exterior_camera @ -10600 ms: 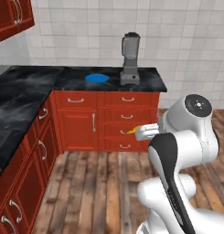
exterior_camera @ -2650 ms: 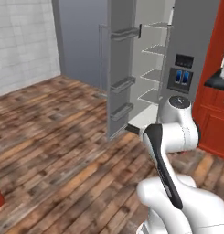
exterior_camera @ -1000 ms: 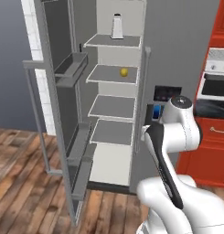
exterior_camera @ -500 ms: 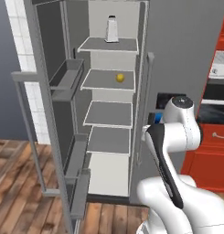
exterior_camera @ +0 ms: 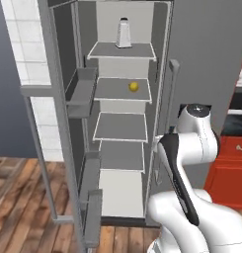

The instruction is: Pick the pear and banana from the fridge and place them on the plate next to the blender to make a fruit smoothie.

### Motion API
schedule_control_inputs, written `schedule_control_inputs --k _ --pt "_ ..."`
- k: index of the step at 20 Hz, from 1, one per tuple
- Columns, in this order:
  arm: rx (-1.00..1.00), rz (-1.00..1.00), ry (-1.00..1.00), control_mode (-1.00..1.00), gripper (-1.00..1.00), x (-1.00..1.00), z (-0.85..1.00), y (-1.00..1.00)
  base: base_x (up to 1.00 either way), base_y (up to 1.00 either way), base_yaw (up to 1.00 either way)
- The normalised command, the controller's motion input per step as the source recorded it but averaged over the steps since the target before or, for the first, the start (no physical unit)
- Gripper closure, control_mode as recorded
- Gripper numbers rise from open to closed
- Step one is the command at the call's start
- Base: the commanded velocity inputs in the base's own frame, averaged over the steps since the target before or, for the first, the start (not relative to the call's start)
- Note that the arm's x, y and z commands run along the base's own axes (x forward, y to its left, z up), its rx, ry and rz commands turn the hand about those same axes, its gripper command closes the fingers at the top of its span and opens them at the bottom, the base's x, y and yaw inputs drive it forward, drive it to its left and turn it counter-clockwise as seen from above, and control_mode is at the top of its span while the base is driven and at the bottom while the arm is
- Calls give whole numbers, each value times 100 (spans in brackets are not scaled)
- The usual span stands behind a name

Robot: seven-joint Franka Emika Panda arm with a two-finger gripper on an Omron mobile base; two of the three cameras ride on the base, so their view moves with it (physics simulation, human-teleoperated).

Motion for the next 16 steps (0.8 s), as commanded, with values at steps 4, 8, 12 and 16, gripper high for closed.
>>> schedule_control_inputs --k 4,8,12,16 --pt "0 0 0 100 -100 0 0 0 61 37 -9" --pt "0 0 0 100 -100 0 0 0 64 31 -9" --pt "0 0 0 100 -100 0 0 0 62 24 -8" --pt "0 0 0 100 -100 0 0 0 61 16 -8"
